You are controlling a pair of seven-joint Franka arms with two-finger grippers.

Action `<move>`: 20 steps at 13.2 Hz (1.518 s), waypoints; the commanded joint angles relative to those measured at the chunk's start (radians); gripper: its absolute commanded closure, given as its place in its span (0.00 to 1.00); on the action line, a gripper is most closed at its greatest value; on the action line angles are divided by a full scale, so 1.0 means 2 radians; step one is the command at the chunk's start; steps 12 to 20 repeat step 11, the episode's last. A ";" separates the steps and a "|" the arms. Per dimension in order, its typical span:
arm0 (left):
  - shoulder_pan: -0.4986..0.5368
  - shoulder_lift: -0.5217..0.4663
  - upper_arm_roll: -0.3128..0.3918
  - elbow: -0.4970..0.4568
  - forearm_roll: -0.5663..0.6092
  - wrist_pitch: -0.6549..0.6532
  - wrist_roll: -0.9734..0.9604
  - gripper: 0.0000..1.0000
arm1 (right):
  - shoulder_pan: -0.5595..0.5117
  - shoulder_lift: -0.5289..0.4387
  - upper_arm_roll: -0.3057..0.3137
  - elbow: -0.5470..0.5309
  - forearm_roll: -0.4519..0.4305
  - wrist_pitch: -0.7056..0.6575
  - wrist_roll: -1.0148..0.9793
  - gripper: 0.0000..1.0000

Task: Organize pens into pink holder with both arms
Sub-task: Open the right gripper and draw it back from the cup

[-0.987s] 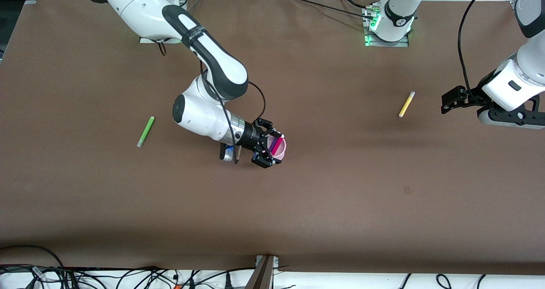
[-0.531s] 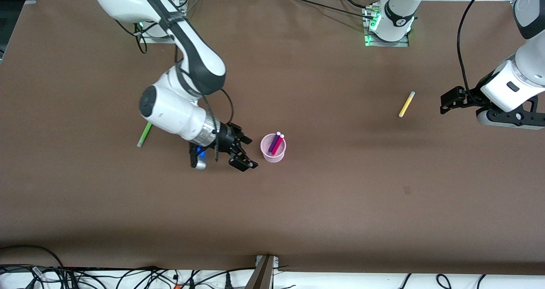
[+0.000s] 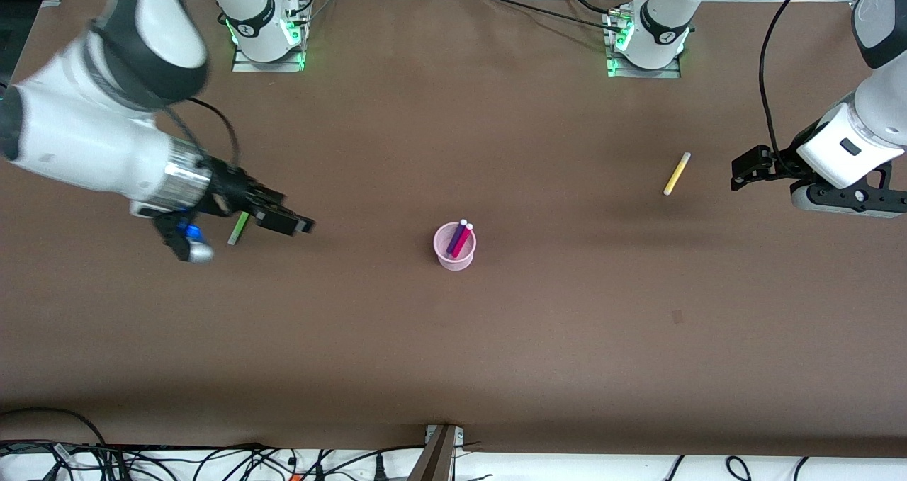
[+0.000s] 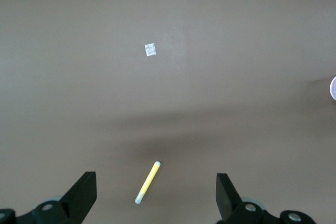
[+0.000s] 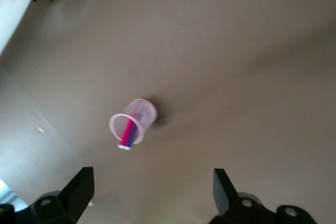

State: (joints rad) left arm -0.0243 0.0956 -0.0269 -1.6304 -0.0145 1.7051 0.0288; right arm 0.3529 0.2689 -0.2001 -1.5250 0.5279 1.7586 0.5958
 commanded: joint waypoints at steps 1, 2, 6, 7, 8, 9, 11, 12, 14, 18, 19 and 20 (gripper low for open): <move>-0.002 0.004 0.003 0.012 -0.011 -0.010 0.014 0.00 | 0.005 -0.077 -0.026 -0.066 -0.050 -0.022 -0.085 0.00; -0.002 0.004 0.003 0.012 -0.011 -0.010 0.014 0.00 | 0.004 -0.110 -0.023 -0.089 -0.123 -0.022 -0.136 0.00; -0.002 0.004 0.003 0.012 -0.011 -0.010 0.014 0.00 | -0.090 -0.180 0.061 -0.139 -0.212 -0.021 -0.275 0.00; -0.002 0.004 0.003 0.012 -0.011 -0.010 0.014 0.00 | -0.091 -0.178 0.062 -0.130 -0.235 -0.023 -0.287 0.00; -0.002 0.004 0.003 0.012 -0.011 -0.010 0.014 0.00 | -0.091 -0.177 0.062 -0.126 -0.243 -0.024 -0.285 0.00; -0.002 0.004 0.003 0.012 -0.011 -0.011 0.014 0.00 | -0.091 -0.175 0.061 -0.120 -0.244 -0.024 -0.290 0.00; -0.002 0.004 0.003 0.011 -0.011 -0.011 0.014 0.00 | -0.092 -0.172 0.060 -0.112 -0.246 -0.026 -0.292 0.00; -0.002 0.004 0.003 0.011 -0.011 -0.011 0.014 0.00 | -0.092 -0.172 0.060 -0.112 -0.246 -0.026 -0.292 0.00; -0.002 0.004 0.003 0.011 -0.011 -0.011 0.014 0.00 | -0.092 -0.172 0.060 -0.112 -0.246 -0.026 -0.292 0.00; -0.002 0.004 0.003 0.011 -0.011 -0.011 0.014 0.00 | -0.092 -0.172 0.060 -0.112 -0.246 -0.026 -0.292 0.00; -0.002 0.004 0.003 0.011 -0.011 -0.011 0.014 0.00 | -0.092 -0.172 0.060 -0.112 -0.246 -0.026 -0.292 0.00; -0.002 0.004 0.003 0.011 -0.011 -0.011 0.014 0.00 | -0.092 -0.172 0.060 -0.112 -0.246 -0.026 -0.292 0.00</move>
